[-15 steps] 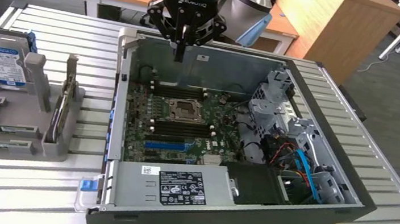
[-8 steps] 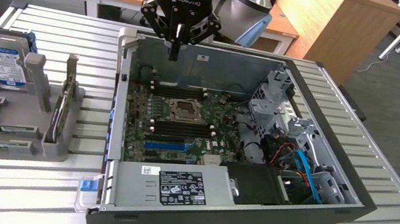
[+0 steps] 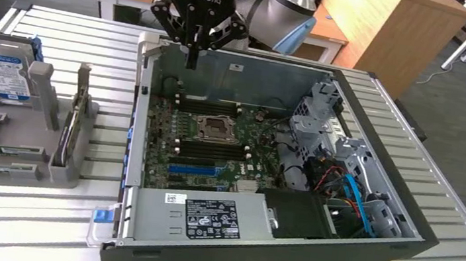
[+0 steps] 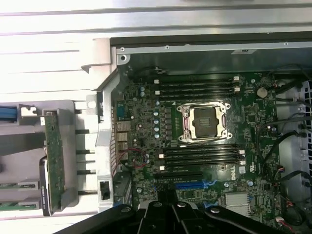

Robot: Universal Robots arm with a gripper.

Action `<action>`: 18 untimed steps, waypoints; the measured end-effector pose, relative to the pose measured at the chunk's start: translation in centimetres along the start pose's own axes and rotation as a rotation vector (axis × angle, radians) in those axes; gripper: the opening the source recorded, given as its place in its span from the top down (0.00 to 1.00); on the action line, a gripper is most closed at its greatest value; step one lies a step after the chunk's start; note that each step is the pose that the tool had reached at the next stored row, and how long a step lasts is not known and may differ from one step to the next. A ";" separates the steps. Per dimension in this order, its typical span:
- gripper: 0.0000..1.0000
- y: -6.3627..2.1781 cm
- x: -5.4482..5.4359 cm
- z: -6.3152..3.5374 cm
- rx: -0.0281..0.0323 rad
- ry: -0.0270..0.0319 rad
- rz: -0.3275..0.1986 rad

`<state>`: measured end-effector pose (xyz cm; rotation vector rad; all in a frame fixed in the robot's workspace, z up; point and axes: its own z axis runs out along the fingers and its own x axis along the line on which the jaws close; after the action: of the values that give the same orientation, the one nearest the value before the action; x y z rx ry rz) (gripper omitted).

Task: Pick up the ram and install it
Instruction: 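Reach for the ram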

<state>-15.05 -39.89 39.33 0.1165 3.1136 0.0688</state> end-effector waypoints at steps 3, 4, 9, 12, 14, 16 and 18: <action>0.89 -0.04 0.5 -0.02 0.0000 0.0001 0.000; 0.89 -0.05 0.7 -0.02 0.0000 0.0000 0.000; 0.89 -0.10 1.3 -0.03 0.0000 0.0003 0.000; 0.89 -0.14 1.8 -0.04 0.0001 0.0010 0.000; 0.89 -0.17 2.2 -0.04 0.0001 0.0012 0.000; 0.89 -0.20 2.7 -0.04 0.0001 0.0015 0.000; 0.89 -0.23 3.0 -0.04 0.0002 0.0019 0.000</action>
<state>-18.09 -39.88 39.29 0.1169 3.1155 0.0687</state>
